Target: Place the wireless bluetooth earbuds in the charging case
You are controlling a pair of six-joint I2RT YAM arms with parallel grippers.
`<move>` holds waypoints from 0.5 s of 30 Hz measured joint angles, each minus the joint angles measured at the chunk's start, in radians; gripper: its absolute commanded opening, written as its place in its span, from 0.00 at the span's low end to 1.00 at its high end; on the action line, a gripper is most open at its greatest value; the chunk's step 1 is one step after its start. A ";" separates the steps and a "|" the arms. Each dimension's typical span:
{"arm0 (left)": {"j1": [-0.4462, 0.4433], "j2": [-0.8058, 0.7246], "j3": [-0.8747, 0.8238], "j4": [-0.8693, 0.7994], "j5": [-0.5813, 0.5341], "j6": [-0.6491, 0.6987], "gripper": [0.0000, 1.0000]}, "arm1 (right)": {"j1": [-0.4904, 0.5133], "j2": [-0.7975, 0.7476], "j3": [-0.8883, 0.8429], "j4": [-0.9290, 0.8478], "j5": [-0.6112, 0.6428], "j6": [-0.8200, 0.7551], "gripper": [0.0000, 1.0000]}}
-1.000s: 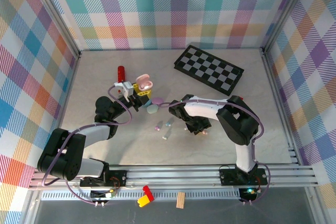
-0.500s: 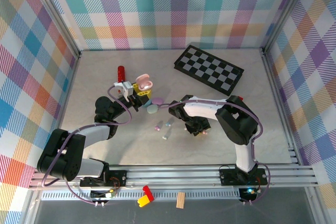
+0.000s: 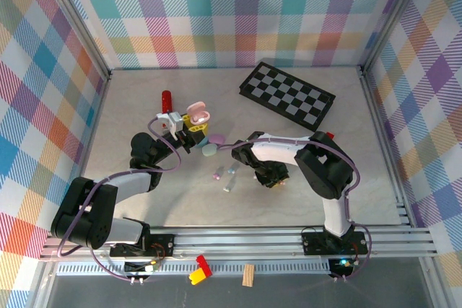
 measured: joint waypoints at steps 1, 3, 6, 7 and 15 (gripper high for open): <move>0.000 0.000 0.000 0.000 0.000 0.000 0.37 | 0.000 0.000 0.000 -0.003 0.000 0.000 0.29; 0.000 0.000 0.000 0.000 0.000 -0.002 0.37 | 0.000 0.000 0.000 -0.008 0.001 0.000 0.29; 0.000 0.000 0.000 0.000 0.004 -0.002 0.37 | 0.000 0.000 -0.005 -0.006 0.001 -0.001 0.29; 0.000 0.000 0.000 0.000 0.005 -0.003 0.37 | 0.000 0.000 -0.006 -0.006 0.001 -0.001 0.29; 0.000 0.000 0.000 0.000 0.007 -0.003 0.37 | 0.000 0.007 -0.011 0.002 0.005 -0.001 0.23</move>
